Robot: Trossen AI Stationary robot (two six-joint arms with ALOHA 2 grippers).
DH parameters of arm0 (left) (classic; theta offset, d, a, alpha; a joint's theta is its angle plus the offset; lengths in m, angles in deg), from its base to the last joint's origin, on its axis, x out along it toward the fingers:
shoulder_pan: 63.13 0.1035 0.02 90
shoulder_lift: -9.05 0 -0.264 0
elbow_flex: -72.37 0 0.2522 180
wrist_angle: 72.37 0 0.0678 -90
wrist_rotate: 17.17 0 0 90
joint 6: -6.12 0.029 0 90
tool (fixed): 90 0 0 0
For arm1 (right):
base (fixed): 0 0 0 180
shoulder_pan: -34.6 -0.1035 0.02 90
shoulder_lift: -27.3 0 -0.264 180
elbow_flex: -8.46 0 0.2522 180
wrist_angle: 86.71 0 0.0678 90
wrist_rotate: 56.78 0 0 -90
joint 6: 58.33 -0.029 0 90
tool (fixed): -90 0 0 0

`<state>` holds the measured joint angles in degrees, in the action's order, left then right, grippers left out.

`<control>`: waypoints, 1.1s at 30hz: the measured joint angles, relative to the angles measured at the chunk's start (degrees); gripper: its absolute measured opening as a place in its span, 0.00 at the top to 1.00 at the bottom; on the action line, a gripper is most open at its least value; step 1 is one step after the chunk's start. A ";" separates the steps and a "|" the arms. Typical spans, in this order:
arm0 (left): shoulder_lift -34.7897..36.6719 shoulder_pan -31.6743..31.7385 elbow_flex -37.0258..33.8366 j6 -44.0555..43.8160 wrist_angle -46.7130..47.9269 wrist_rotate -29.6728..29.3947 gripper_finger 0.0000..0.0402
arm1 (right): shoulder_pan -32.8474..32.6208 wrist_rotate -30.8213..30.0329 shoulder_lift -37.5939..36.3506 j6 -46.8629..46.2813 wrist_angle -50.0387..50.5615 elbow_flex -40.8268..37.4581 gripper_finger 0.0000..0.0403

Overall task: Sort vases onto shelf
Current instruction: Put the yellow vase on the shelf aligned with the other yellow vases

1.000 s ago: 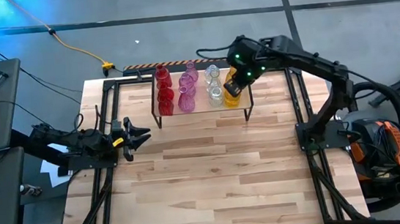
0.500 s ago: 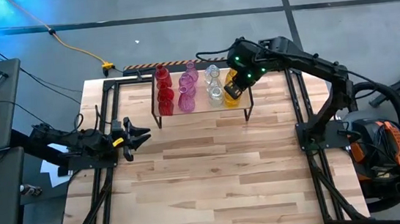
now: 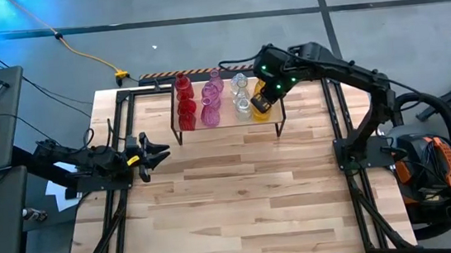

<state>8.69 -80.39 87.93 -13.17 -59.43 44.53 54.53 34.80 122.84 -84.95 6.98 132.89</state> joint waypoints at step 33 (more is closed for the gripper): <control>0.00 0.00 0.00 -0.04 0.00 0.02 0.70 | -0.07 -4.28 0.10 -1.92 3.94 0.00 1.00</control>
<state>8.69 -80.39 87.93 -13.21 -59.43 44.56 54.46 30.52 122.94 -86.86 10.93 132.89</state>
